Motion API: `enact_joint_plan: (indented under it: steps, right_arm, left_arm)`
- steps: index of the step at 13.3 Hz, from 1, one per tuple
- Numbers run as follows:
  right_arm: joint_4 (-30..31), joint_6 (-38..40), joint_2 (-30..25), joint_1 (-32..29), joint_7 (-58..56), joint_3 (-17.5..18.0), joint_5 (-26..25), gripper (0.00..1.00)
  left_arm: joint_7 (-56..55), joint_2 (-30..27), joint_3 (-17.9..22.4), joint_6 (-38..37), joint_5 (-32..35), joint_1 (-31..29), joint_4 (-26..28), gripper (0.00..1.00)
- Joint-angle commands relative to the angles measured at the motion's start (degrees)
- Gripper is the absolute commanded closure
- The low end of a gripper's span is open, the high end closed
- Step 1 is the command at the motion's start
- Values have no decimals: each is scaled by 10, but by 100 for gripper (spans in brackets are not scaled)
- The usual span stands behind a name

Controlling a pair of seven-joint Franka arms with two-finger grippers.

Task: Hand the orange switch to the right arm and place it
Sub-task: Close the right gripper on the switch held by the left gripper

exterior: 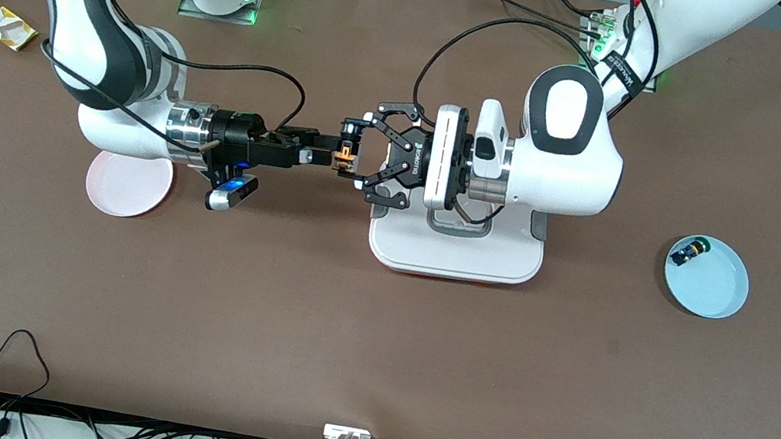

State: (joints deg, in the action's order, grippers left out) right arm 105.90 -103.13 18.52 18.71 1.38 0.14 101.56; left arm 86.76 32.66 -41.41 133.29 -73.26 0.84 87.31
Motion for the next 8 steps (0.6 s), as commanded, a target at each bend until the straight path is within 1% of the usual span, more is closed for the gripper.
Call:
enact_joint_plan:
  steps: [1,4,5,8]
  right_arm:
    - [-5,-13,-3,2,9,5,9,0]
    - [-5,-15,-2,1,4,15,9,1]
    - [-5,-19,-2,2,3,16,10,3]
    - [-8,-18,-2,3,4,17,10,4]
  left_arm:
    - [17,-1,-3,6,-16,1,0,94]
    - [17,0,-3,6,-15,1,-1,94]
    - [17,-1,-3,6,-15,1,0,94]
    - [17,-1,-3,6,-15,1,0,94]
